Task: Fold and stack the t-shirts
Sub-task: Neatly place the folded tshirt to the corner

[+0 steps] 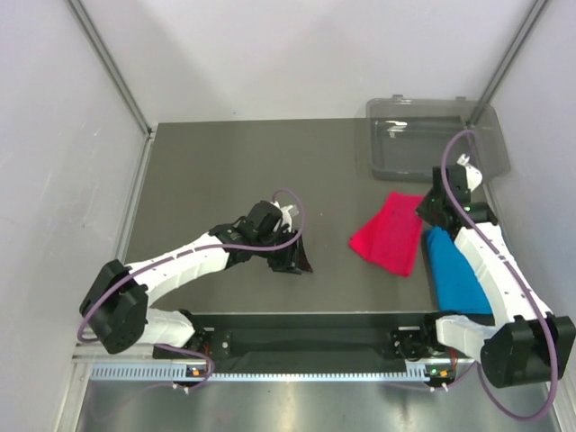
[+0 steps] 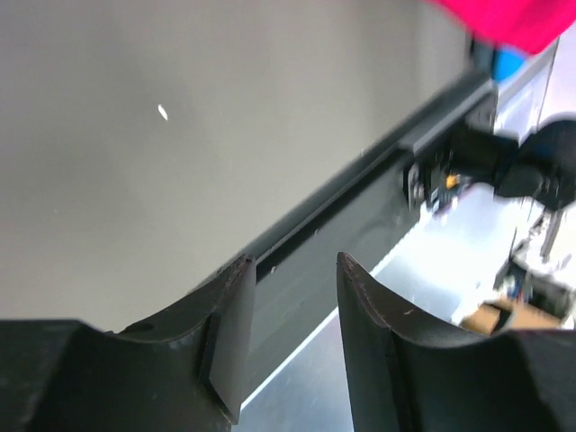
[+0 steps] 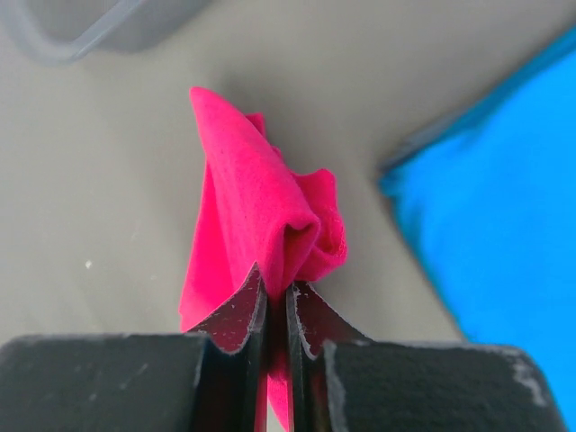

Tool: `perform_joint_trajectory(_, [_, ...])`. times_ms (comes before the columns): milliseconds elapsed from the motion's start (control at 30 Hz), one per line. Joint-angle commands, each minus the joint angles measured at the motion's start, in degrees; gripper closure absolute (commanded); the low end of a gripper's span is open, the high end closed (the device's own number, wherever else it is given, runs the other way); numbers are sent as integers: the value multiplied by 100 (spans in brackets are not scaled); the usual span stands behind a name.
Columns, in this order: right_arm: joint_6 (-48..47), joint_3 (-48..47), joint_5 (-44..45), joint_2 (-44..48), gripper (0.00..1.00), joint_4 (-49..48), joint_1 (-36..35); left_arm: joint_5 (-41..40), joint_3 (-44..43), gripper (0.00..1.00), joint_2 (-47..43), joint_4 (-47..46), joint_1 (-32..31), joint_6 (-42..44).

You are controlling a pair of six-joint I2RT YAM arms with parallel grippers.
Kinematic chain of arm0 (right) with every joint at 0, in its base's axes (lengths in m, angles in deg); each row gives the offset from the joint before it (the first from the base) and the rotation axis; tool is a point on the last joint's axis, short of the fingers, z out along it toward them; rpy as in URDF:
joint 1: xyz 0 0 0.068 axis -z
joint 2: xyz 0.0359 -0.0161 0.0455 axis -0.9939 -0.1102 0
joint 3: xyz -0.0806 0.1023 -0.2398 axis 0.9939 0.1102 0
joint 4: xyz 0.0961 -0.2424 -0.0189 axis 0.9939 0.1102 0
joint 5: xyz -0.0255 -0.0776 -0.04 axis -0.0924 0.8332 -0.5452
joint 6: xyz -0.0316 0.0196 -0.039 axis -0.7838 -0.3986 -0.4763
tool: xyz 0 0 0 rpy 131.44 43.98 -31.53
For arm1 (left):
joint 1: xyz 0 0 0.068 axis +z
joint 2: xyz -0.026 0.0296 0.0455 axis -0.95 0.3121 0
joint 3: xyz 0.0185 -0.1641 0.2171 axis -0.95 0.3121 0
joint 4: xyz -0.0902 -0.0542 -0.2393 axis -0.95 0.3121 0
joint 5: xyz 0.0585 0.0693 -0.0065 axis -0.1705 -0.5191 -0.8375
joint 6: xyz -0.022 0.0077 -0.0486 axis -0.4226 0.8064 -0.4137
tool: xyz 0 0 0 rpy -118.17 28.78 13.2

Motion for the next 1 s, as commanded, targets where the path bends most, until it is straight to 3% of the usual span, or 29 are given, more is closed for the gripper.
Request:
perform_joint_trajectory(0, [-126, -607, 454, 304, 100, 644, 326, 799, 43, 54, -86, 238, 310, 755])
perform_joint_trajectory(133, [-292, -985, 341, 181, 100, 1013, 686, 1344, 246, 55, -191, 228, 706, 851])
perform_joint_trajectory(400, [-337, -1653, -107, -205, 100, 1374, 1355, 1705, 220, 55, -209, 352, 1076, 1062])
perform_joint_trajectory(633, [84, -2434, -143, -522, 100, 1804, 1399, 1881, 193, 57, -209, 484, 1120, 1159])
perform_joint_trajectory(967, [1025, -2822, 33, -654, 100, 2051, 1469, 2136, 255, 58, -86, 352, 1260, 1203])
